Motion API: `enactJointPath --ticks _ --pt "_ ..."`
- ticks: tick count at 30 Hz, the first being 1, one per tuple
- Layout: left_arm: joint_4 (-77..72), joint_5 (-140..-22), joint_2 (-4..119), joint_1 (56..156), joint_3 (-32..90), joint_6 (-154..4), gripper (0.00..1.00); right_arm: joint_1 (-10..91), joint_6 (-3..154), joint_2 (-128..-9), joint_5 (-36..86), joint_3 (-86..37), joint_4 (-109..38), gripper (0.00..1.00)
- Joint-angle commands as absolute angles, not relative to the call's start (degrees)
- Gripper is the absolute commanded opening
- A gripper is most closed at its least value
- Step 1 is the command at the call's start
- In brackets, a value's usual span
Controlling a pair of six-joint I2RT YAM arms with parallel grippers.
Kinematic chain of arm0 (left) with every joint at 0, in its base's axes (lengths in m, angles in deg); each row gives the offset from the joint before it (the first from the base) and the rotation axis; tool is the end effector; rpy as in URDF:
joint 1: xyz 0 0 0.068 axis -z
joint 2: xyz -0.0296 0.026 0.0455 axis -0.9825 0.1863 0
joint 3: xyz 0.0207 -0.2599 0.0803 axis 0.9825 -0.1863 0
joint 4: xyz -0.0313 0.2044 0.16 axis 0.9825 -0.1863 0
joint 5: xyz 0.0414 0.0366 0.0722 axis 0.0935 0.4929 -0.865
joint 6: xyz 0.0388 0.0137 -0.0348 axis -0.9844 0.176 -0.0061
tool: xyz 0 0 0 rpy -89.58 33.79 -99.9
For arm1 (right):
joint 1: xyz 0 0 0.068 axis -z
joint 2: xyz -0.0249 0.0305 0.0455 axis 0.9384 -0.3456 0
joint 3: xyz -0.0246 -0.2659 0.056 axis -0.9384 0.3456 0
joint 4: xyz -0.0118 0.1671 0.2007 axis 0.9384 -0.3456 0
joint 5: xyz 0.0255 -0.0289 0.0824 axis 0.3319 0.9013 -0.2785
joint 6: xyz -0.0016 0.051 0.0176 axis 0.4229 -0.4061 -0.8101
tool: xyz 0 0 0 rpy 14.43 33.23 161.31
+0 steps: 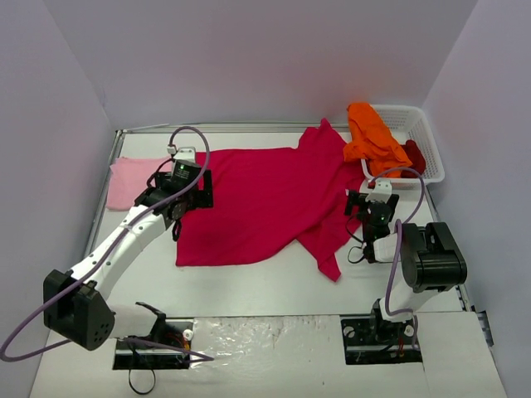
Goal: Fold and stack the t-shirts
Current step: Flatten out the tshirt
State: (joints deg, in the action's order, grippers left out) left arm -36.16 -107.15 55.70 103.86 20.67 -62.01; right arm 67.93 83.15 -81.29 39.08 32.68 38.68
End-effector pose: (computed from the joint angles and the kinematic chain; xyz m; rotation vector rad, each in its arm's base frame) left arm 0.2569 -0.1055 0.3148 -0.1546 2.2432 -0.1018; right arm 0.2670 0.0045 0.1531 0.0541 1.5957 -0.0760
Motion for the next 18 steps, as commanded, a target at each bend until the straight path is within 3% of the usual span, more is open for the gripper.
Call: enactJointPath --ticks 1,18 --pt "-30.61 -108.38 55.76 104.23 21.01 -62.77 0.94 68.2 83.08 -80.74 39.17 31.1 46.97 1.0" --pt "-29.03 -107.5 61.13 104.31 24.35 -60.31 0.94 68.11 83.08 -80.74 39.17 31.1 46.97 1.0"
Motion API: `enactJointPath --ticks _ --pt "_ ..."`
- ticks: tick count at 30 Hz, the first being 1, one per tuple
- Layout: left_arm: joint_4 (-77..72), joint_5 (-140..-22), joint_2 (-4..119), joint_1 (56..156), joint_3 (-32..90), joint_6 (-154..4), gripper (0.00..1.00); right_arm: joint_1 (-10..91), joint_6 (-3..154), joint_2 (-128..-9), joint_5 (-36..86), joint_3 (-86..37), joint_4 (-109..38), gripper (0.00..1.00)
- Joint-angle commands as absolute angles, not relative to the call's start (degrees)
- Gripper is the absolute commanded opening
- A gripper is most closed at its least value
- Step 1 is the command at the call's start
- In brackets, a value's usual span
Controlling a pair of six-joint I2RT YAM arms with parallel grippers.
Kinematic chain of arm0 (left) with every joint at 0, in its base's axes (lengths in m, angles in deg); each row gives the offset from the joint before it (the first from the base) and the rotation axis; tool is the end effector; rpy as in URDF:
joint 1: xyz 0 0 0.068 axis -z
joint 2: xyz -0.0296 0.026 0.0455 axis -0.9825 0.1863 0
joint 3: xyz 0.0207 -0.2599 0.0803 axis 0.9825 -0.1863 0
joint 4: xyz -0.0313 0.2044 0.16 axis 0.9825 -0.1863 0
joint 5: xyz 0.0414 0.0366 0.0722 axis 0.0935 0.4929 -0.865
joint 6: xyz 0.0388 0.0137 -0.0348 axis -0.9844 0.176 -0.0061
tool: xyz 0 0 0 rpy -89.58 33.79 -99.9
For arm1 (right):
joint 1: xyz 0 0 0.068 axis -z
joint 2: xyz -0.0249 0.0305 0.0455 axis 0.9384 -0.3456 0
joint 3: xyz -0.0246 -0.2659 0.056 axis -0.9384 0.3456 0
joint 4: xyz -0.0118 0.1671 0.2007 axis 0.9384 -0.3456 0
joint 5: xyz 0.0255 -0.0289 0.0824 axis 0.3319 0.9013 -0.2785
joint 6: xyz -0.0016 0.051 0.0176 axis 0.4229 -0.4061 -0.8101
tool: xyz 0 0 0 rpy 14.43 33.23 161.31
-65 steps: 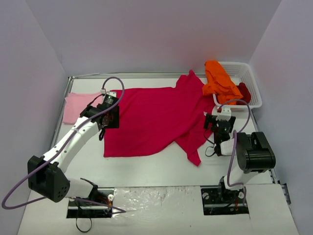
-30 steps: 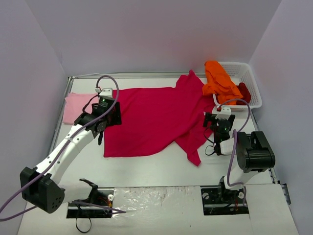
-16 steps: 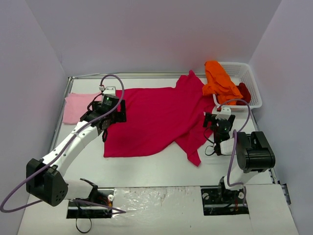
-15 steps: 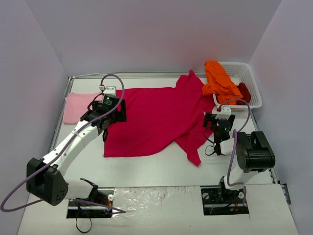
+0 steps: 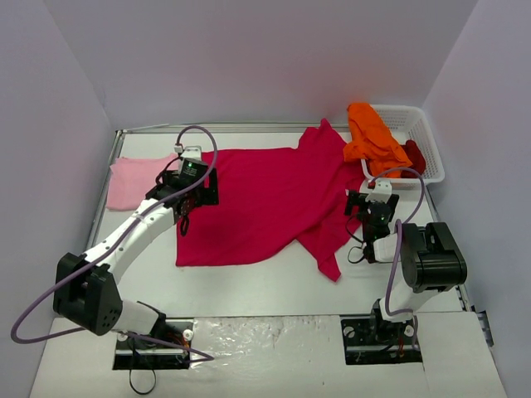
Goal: Fold and stack the t-shirts
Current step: Flatten out the tshirt
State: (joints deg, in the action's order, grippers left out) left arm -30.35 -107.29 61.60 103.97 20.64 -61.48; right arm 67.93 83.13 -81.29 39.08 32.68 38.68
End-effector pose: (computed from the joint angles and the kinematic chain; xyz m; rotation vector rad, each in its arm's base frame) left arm 0.2812 -0.1171 0.2949 -0.1638 2.2439 -0.1041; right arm 0.2670 0.0045 0.1531 0.0544 1.5957 -0.0757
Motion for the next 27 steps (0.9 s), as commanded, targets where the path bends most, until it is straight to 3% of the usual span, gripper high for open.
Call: enactJointPath --ticks 1,27 --pt "-28.76 -107.33 61.22 104.31 24.36 -60.22 0.94 68.2 83.08 -80.82 39.17 31.1 46.97 1.0" --pt "-33.24 -109.79 61.65 104.58 26.99 -58.11 0.94 68.2 83.08 -80.82 39.17 31.1 46.97 1.0"
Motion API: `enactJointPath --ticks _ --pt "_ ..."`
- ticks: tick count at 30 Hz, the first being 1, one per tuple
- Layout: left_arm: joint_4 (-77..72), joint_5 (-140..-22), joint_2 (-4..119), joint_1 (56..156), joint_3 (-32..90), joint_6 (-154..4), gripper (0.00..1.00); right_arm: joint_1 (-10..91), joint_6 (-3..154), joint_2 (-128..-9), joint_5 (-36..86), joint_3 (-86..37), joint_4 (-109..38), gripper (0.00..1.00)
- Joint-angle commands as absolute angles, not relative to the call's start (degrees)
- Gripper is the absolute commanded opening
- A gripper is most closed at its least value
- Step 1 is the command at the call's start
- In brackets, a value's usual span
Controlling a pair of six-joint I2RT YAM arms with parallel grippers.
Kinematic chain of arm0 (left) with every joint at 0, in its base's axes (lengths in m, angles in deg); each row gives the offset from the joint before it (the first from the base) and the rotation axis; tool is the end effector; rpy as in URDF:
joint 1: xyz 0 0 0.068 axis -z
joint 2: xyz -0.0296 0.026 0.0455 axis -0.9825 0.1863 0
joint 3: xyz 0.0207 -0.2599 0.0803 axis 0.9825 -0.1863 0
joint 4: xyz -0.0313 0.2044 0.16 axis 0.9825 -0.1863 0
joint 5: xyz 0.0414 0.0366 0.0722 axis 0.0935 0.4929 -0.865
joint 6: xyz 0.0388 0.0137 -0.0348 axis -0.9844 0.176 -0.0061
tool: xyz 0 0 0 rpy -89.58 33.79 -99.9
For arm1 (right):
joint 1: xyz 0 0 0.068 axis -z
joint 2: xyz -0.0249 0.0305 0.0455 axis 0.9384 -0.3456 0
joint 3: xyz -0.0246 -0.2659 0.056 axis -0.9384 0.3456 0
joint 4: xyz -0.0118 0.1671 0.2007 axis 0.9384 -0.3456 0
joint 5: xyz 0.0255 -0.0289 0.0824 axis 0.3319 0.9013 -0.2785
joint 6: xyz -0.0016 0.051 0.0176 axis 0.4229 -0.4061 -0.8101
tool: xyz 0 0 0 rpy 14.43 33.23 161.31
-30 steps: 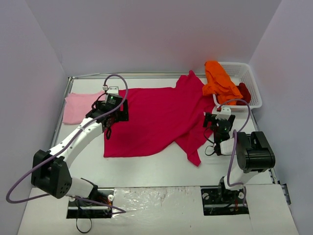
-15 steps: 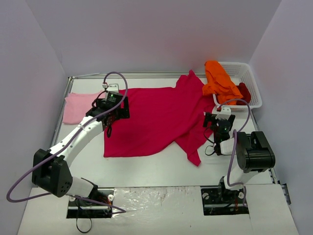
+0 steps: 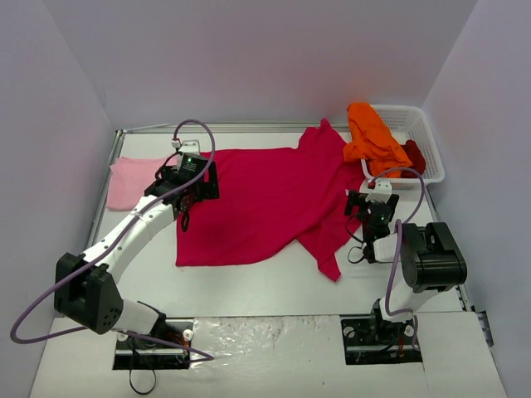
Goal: Fold and stack the t-shirts
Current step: Flatten out the tshirt
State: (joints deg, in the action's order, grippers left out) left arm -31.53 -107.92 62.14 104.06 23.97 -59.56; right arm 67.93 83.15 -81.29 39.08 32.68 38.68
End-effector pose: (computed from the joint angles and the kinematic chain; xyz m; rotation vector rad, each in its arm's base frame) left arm 0.2851 -0.1190 0.3101 -0.2089 2.2123 -0.1265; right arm 0.2670 0.0045 0.1531 0.0541 1.5957 -0.0760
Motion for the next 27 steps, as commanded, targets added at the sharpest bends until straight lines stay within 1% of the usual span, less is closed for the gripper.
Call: enactJointPath --ticks 1,15,18,21,23,27 --pt "-33.68 -109.87 61.48 104.58 27.25 -57.85 0.94 68.2 83.08 -80.74 39.17 31.1 46.97 1.0" --pt "-42.65 -115.58 58.41 102.91 35.08 -61.27 0.94 68.2 83.08 -80.82 39.17 31.1 46.88 1.0" --pt "-40.72 -114.62 56.21 100.19 34.03 -63.99 0.94 68.2 83.08 -80.82 39.17 31.1 46.97 1.0" --pt "-34.67 -108.4 54.1 96.86 30.43 -67.24 0.94 68.2 83.08 -80.82 39.17 31.18 46.97 1.0" --pt "-34.73 -110.04 53.75 96.06 28.85 -65.85 0.94 68.2 83.08 -80.82 39.17 31.1 46.97 1.0" --pt "-32.02 -105.49 54.18 94.21 26.38 -68.39 0.94 68.2 83.08 -80.74 39.17 31.1 46.97 1.0"
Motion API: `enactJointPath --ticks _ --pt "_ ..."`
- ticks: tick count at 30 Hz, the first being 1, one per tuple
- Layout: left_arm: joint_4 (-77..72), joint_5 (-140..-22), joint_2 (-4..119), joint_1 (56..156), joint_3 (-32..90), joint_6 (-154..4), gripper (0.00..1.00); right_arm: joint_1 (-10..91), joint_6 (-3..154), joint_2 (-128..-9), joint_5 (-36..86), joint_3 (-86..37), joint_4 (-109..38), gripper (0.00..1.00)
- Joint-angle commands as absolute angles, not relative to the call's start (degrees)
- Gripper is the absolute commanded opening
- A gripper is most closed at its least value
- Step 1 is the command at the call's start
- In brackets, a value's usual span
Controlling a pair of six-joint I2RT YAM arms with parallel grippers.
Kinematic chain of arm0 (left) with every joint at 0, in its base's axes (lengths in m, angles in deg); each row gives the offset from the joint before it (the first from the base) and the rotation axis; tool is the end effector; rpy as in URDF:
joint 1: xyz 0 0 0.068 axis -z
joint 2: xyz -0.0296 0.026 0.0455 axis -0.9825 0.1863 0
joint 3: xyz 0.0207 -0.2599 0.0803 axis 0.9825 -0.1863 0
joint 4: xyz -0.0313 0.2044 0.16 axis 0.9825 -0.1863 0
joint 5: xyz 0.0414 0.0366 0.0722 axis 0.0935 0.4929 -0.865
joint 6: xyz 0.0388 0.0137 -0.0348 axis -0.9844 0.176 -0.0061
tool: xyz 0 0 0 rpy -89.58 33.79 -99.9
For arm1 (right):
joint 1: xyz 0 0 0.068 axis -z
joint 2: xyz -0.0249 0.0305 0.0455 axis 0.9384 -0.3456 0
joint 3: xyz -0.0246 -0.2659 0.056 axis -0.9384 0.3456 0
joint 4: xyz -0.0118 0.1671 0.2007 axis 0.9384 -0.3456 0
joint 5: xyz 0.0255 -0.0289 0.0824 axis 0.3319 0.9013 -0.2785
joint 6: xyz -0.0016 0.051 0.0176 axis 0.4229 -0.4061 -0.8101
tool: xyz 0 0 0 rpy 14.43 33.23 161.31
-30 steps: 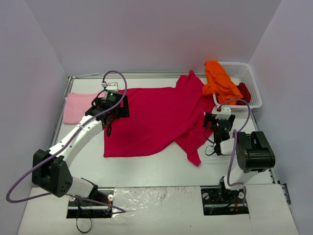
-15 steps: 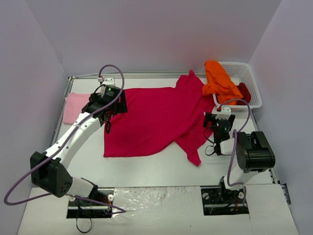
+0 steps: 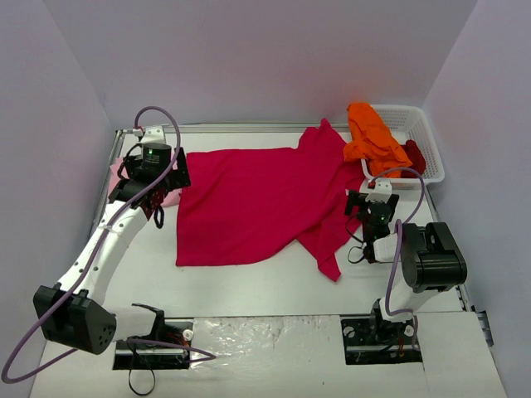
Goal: Fold and stack the t-shirts
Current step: Flatten out the tshirt
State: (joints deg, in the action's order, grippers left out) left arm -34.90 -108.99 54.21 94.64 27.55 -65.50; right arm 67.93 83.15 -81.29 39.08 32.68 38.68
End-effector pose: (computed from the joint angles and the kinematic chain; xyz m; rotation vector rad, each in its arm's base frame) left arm 0.2692 -0.0615 0.3639 -0.3001 2.0626 -0.0192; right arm 0.2670 0.0045 0.1531 0.0541 1.5957 -0.0760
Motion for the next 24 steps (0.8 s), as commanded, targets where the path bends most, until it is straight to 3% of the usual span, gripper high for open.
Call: enactJointPath --ticks 1,7,17,24 --pt "-30.97 -104.09 54.18 93.34 26.03 -68.91 0.94 68.2 83.08 -80.82 39.17 31.1 46.97 1.0" --pt "-24.65 -97.31 52.08 91.13 22.34 -75.85 0.94 68.2 83.08 -80.82 39.17 31.1 46.97 1.0" --pt "-21.03 -105.83 50.23 91.31 17.41 -84.47 0.94 68.2 83.08 -80.82 39.17 31.1 46.97 1.0" --pt "-15.49 -102.23 48.21 91.31 11.97 -89.57 0.94 68.2 83.08 -80.82 39.17 31.1 46.97 1.0"
